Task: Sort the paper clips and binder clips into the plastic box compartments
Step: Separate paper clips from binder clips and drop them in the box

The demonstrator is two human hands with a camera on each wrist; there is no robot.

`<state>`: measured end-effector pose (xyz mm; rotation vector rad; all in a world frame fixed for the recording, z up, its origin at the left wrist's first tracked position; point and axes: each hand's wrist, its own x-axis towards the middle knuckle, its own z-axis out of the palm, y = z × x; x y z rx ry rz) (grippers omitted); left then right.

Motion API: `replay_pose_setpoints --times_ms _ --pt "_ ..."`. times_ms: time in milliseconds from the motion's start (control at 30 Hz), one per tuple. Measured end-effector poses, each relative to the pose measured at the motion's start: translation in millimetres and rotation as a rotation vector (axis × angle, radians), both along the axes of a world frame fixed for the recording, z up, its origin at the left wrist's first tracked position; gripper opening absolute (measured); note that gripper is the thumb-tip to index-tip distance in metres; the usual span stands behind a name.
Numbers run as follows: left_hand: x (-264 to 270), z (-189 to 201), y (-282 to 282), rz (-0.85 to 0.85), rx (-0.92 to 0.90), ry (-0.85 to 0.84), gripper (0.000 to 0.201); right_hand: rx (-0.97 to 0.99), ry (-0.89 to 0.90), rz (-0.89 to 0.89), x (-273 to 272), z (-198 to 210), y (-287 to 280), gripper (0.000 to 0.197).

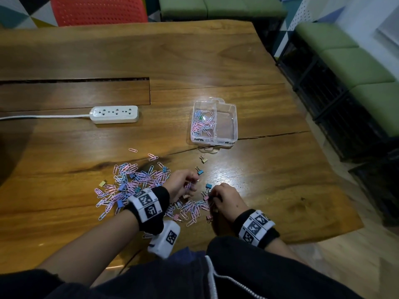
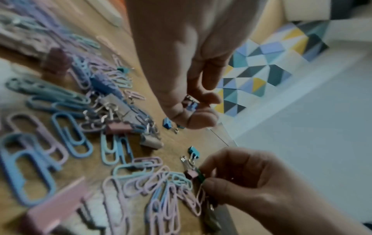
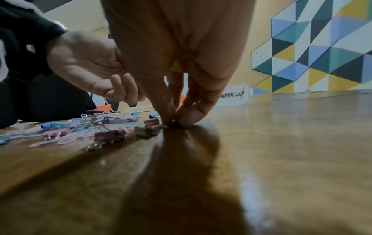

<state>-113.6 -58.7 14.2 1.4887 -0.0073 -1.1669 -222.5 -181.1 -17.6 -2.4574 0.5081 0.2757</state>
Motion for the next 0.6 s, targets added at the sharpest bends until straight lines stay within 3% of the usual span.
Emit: replay_pose_setpoints --times_ms 67,167,233,267,333,600 --pt "-4.4 -3.1 2.2 -0.131 0.062 -0.091 0.024 0.003 -0.013 -0.002 -1.2 1.5 -0.6 0.021" --pt "-15.7 -13.5 7.6 -0.667 0.311 -0.71 0.013 0.021 -0.026 -0.006 -3.2 3.2 0.3 0.019" --pt "-22.2 -17.8 10.3 -0.966 0.444 -0.997 0.034 0.022 0.009 -0.008 -2.8 3.4 2.3 0.024" --pt "-24.7 -19.5 10.2 -1.038 0.484 -1.078 0.045 0.017 0.026 -0.011 -1.6 2.7 2.8 0.025" --pt "-27.8 -20.2 9.1 -1.033 0.514 -1.152 0.053 0.004 0.035 -0.016 1.4 1.7 3.0 0.024" --pt "-26.2 -19.6 -2.9 -1.005 0.606 -1.275 0.037 0.027 0.068 0.02 2.3 -6.5 -0.5 0.013"
